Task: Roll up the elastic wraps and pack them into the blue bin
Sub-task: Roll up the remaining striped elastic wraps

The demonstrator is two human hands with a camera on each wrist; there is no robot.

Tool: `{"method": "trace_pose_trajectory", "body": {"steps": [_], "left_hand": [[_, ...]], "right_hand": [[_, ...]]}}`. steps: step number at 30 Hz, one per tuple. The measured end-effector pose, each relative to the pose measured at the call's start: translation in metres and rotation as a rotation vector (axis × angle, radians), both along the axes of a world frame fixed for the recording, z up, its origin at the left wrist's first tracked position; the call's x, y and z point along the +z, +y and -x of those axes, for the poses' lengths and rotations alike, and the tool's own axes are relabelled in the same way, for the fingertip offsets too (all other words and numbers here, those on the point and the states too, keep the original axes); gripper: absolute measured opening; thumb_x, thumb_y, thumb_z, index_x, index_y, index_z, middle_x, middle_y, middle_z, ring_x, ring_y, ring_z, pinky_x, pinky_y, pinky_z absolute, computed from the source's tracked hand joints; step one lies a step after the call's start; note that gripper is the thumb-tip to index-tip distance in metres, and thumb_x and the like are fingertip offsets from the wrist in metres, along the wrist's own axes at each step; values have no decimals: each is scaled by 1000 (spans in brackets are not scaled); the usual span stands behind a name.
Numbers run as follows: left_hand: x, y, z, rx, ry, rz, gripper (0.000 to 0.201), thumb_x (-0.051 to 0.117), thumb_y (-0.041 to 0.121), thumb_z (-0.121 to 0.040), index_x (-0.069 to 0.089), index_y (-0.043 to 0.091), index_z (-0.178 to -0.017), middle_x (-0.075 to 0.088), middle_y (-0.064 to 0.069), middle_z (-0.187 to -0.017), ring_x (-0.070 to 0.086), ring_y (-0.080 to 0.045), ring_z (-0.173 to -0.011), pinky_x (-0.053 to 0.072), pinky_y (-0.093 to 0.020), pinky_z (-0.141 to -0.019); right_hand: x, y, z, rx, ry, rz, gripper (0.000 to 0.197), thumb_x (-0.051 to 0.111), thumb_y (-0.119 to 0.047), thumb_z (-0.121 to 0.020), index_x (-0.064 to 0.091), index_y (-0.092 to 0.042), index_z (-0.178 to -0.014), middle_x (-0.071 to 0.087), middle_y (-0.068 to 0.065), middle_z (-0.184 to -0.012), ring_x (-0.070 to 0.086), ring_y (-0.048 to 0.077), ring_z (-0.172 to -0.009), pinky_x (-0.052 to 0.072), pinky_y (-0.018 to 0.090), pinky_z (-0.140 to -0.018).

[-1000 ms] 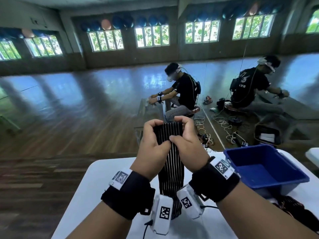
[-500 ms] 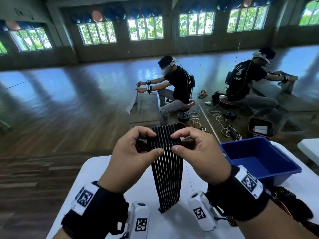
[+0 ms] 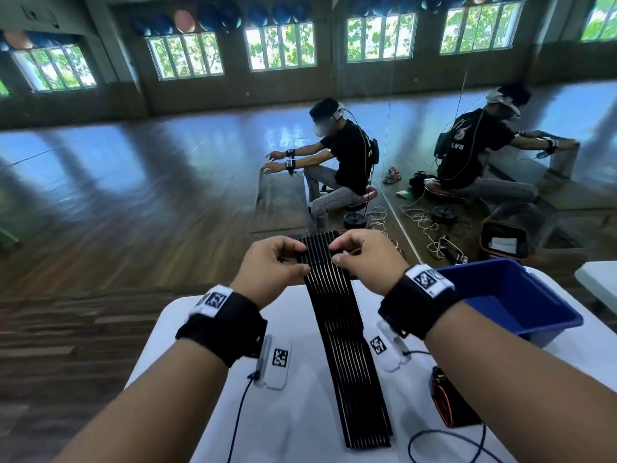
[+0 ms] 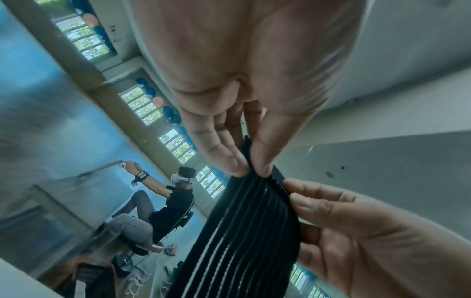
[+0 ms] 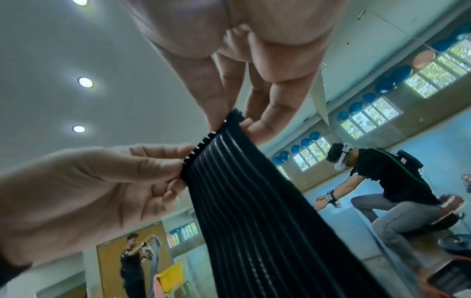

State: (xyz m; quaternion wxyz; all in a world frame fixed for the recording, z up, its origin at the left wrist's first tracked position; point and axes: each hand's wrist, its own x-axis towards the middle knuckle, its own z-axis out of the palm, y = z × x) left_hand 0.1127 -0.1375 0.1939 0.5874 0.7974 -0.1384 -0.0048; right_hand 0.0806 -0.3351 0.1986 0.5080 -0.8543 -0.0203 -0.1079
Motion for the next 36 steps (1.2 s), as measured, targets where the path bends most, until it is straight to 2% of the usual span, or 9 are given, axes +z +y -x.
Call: {"method": "trace_pose_trajectory", "body": {"steps": [5,7,11,14,18,22,26,30,36], "left_hand": [[34,-7,-22,86,-306,-155,36,85,6,-73,69,37,-84,71,12,-80,65,-2,-64,56,-21,-69],[50,-6,-20,102,-402,-132,36,84,11,-75,68,41,-86,72,15,-81,67,-3,-67,57,-21,-69],[46,-4,-2,69,-471,-95,33,82,6,-77,70,34,-91,68,20,-75,63,0,-62,51,-14,-63],[0,3,13,43,-370,-120,37,81,2,-74,67,34,-86,65,15,-72,57,0,-59,50,-18,-63],[-98,14,55,43,-97,-235,32,77,1,-72,62,26,-85,67,13,-79,58,-5,-57,52,-25,-63],[-175,25,109,-79,138,-404,40,74,6,-74,48,31,-92,67,9,-82,58,-4,-54,46,-22,-58],[-207,30,146,-185,253,-486,46,72,8,-78,50,32,-111,66,9,-89,61,-2,-61,46,-13,-57],[-232,37,170,-259,256,-633,27,73,14,-77,63,31,-95,66,11,-77,60,-3,-67,42,-15,-62],[-249,40,193,-170,353,-562,19,76,20,-80,67,30,-94,69,9,-78,63,-4,-72,48,-17,-70]], "right_hand": [[34,-3,-18,-63,-221,50,17,75,-7,-82,71,-22,-88,67,-14,-80,61,0,-72,50,17,-71],[46,-5,-16,-78,-307,7,20,77,-9,-81,69,-28,-85,67,-13,-79,62,4,-72,50,16,-69],[36,-4,-3,-67,-319,-77,25,77,-6,-80,64,-28,-80,65,-8,-75,61,7,-67,53,21,-66],[-10,0,13,-60,-187,-60,31,78,-5,-77,58,-28,-74,63,-5,-74,59,11,-68,53,28,-69],[-109,12,51,-58,143,67,39,81,-6,-71,49,-28,-68,58,-7,-72,54,10,-65,40,28,-64],[-186,19,102,-4,401,84,39,76,-3,-69,45,-25,-78,57,-4,-72,55,18,-66,47,32,-61],[-214,21,140,101,537,107,45,72,-18,-61,48,-35,-95,62,-2,-80,66,21,-73,56,36,-68],[-229,19,162,179,587,223,33,76,-6,-69,63,-26,-91,64,-5,-81,57,7,-70,43,11,-60],[-246,21,189,179,626,259,18,75,-15,-78,66,-29,-86,64,-10,-77,61,9,-75,41,13,-65]]}}
